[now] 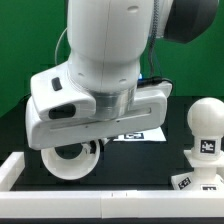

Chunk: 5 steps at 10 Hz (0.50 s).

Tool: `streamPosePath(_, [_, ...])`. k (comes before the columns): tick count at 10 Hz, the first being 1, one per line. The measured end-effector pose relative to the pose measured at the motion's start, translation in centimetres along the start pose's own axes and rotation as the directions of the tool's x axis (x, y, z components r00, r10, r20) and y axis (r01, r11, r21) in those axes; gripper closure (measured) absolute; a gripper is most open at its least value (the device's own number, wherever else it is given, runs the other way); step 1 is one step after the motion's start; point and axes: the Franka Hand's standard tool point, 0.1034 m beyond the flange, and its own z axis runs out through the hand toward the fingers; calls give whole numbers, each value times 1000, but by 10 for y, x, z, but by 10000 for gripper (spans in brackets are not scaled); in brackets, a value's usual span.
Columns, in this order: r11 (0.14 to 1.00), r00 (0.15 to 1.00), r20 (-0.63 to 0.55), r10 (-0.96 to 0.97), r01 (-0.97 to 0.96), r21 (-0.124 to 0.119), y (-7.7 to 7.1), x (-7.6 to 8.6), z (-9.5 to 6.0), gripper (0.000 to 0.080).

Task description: Assemble lamp

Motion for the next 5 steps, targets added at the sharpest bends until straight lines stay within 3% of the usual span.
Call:
streamPosePath(2, [1000, 1000, -1, -1, 1, -1, 0, 0, 0, 758])
streamPosePath(3, [999, 999, 2, -42, 42, -33, -3, -2, -4, 758])
streamPosePath(5, [998, 999, 2, -49, 49, -31, -13, -24, -16, 758])
